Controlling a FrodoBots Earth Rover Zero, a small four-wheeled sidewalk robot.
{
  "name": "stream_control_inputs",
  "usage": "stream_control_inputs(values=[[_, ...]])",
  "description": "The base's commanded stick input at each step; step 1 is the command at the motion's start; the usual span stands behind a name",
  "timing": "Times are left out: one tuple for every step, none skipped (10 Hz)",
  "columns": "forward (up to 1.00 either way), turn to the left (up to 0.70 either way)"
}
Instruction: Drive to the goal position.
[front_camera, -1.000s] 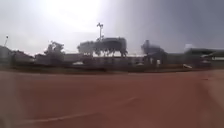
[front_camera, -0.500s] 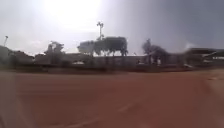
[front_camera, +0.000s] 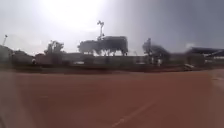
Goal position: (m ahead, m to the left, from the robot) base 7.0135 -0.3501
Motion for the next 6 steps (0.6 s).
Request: stream_control_inputs(values=[[0.70, 0.00], [0.70, 0.00], [0.70, 0.00], [0.70, 0.00], [0.70, 0.00], [0.70, 0.00]])
